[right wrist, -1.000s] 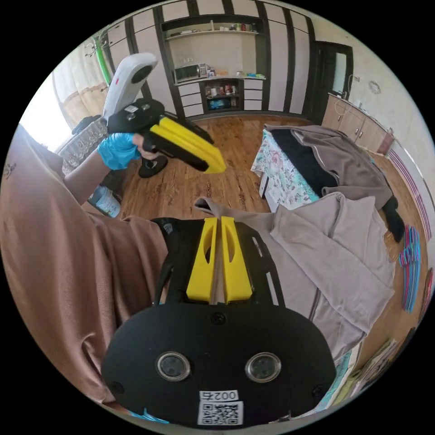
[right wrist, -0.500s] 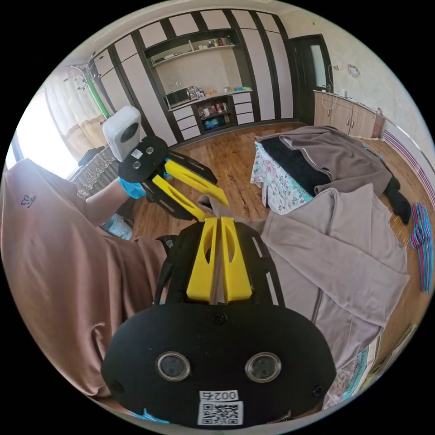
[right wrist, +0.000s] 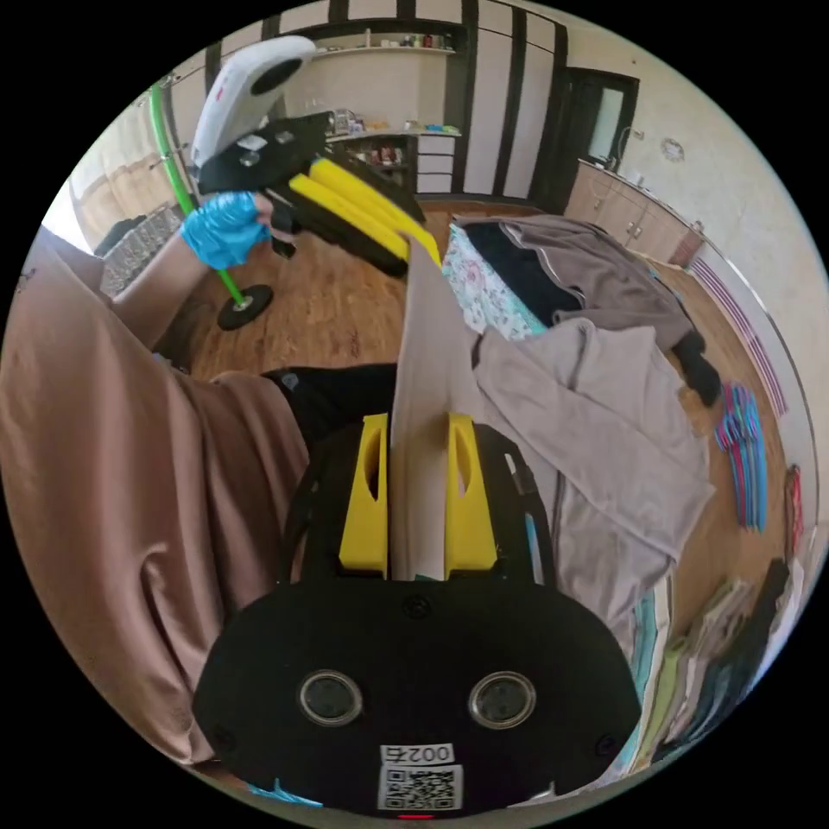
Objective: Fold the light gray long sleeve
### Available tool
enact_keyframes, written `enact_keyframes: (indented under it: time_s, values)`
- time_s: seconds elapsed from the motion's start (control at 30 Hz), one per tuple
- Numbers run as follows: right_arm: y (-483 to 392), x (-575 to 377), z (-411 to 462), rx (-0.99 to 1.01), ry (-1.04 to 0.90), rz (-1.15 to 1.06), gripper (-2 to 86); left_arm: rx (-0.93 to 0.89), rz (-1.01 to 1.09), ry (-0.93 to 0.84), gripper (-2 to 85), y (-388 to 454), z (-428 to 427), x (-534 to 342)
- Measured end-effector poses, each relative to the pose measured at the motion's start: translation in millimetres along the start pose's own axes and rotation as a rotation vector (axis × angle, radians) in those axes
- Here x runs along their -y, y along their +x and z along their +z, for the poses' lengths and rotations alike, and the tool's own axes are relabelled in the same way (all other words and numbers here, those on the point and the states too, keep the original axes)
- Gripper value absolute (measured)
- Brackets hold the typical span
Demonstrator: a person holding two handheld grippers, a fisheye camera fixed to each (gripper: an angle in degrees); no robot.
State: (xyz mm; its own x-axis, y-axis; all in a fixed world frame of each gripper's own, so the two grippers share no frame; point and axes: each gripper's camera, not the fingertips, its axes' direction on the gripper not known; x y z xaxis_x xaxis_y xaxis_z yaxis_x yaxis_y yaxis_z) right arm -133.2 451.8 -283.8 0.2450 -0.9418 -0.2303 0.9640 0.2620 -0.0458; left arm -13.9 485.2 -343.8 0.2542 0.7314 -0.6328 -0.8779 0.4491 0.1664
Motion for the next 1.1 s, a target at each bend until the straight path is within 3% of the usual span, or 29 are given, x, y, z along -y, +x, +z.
enact_keyframes:
  time_s: [0.3, 0.6, 0.93, 1.1]
  values:
    - [57.5, -113.5, -9.4, -0.339, -0.313, 0.161, 6.4, 0.043, -0.058, 0.058, -1.0, -14.1, -7.9, 2.8]
    - [107.6, -212.7, -60.6, -0.408, -0.262, 0.344, 0.2, 0.039, -0.071, 0.037, -1.0, -26.5, 11.4, -0.2]
    - [154.8, -229.1, -132.0, -0.558, -0.096, 0.386, -0.9, -0.016, -0.067, 0.061, -1.0, -52.2, 25.4, 12.0]
    - [228.6, -218.1, -187.1, -0.618, 0.05, 0.416, -0.9, -0.011, -0.086, 0.109, -1.0, -87.4, 29.1, 39.1]
